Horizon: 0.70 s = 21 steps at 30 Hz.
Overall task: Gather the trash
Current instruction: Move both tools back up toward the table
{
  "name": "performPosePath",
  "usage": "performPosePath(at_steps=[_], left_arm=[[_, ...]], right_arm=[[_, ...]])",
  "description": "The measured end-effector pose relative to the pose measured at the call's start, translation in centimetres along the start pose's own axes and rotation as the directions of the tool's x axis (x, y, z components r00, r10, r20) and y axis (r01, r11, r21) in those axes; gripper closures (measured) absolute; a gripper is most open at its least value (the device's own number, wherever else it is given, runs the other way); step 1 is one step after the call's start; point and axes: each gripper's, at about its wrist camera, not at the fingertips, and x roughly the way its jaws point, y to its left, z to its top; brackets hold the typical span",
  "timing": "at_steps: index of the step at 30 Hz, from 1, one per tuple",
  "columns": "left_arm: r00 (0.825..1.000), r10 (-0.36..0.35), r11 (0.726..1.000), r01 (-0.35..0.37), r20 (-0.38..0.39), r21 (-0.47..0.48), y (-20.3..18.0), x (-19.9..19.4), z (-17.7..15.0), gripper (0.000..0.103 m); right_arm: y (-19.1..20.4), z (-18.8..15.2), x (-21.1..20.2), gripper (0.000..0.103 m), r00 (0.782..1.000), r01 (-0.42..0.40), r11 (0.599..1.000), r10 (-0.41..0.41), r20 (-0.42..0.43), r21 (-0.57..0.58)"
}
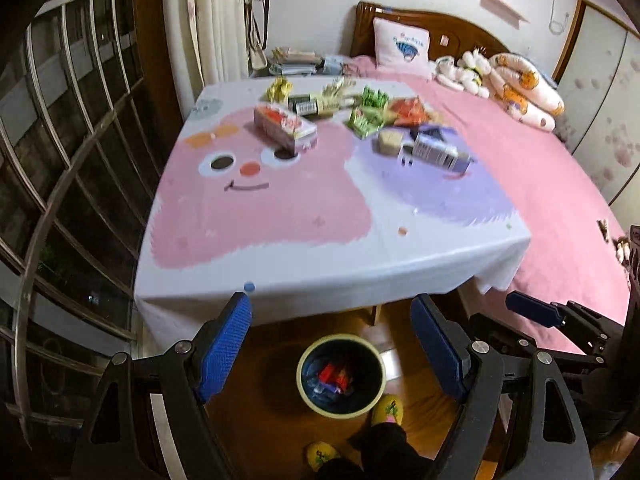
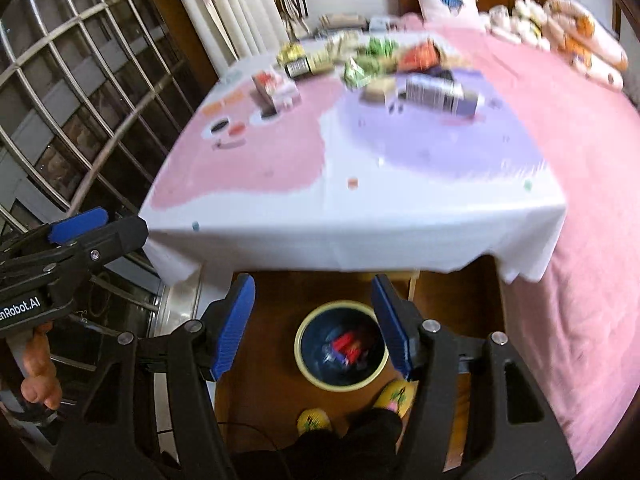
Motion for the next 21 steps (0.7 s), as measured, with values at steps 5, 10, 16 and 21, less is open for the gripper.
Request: performPosePath(at_steps=[5, 10, 16, 21], left_arm=[[0.999, 0.004, 1.000, -0.004, 0.049, 0.005, 0.5, -2.0, 1.5, 0.020], [0.996, 0.015, 1.000, -0.016, 0.093, 0.008, 1.4, -3.0, 3.1, 0.020], [0.992, 0.014, 1.000, -0.013, 0.124, -0.010, 2.4, -2.4, 5.9, 0.020], [0.993, 0.022, 0.999, -0.016, 0.114, -0.050, 2.9, 0.9, 8.9, 0.020]], right_arm=[[1.3, 1.8, -1.9, 0.045, 0.998, 0.027, 0.999, -0.025, 0.063, -0.032], [1.5, 3.7, -2.5, 0.045, 0.994, 0.050, 0.998, -0.045, 0.103, -0.046], [0.5, 6.4, -1.8, 0.044, 0.990, 0.073, 0.995, -0.064, 0.128, -0.063], [-1.2, 9.8, 0.9, 0.040, 0.990, 0.080, 0.991, -0.068, 0.120, -0.104]])
